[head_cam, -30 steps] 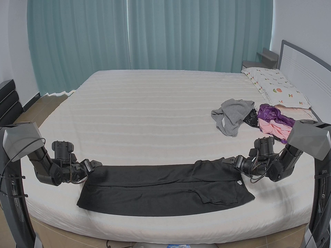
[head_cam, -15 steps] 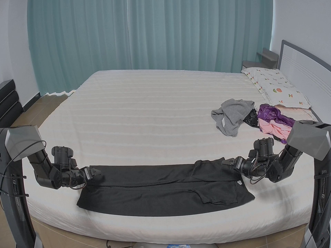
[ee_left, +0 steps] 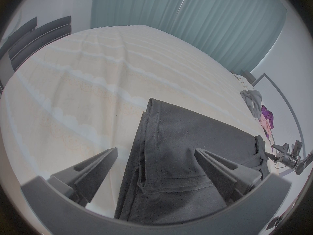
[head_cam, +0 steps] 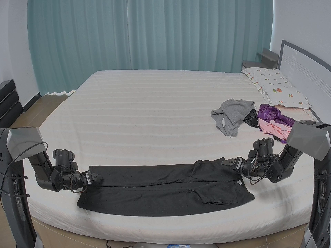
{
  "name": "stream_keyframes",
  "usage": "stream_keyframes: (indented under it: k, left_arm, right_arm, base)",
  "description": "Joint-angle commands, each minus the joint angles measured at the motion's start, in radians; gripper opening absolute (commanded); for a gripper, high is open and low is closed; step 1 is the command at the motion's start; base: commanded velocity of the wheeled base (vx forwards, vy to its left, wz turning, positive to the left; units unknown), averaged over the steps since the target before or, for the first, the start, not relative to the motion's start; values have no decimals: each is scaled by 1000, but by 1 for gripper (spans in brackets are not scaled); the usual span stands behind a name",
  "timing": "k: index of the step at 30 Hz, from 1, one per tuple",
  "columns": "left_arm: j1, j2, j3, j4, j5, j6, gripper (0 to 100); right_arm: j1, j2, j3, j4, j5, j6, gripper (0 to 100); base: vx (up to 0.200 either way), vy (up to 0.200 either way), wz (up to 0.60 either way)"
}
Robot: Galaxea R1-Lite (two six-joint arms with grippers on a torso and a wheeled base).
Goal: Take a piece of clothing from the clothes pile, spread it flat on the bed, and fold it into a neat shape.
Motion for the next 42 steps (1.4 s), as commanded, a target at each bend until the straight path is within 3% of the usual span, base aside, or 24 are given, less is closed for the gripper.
stream_keyframes:
  k: [1, 11, 21, 36, 37, 42]
  left_arm:
    - [-4, 8, 8, -5, 7, 8, 100]
    - [-15, 3, 8, -11, 29, 40, 100]
    - [-39, -26, -6, -25, 18, -78, 100]
    - [-70, 25, 2, -26, 26, -19, 100]
    - [-70, 23, 5, -26, 26, -18, 0]
    - [-67, 13, 7, -25, 26, -27, 0]
  right_arm:
    - [-1, 2, 0, 0, 1, 0, 100]
    - [1, 0, 0, -2, 1, 0, 100]
    - [-1, 0, -2, -2, -1, 0, 100]
    - [-1, -3, -2, -2, -1, 0, 100]
    - [-1, -3, -2, -2, -1, 0, 100]
    - [-4, -6, -3, -4, -1, 0, 100]
  base:
    - [0, 0, 0]
    - [0, 0, 0]
    - [0, 0, 0]
    - [0, 0, 0]
    - [0, 0, 0]
    - [0, 0, 0]
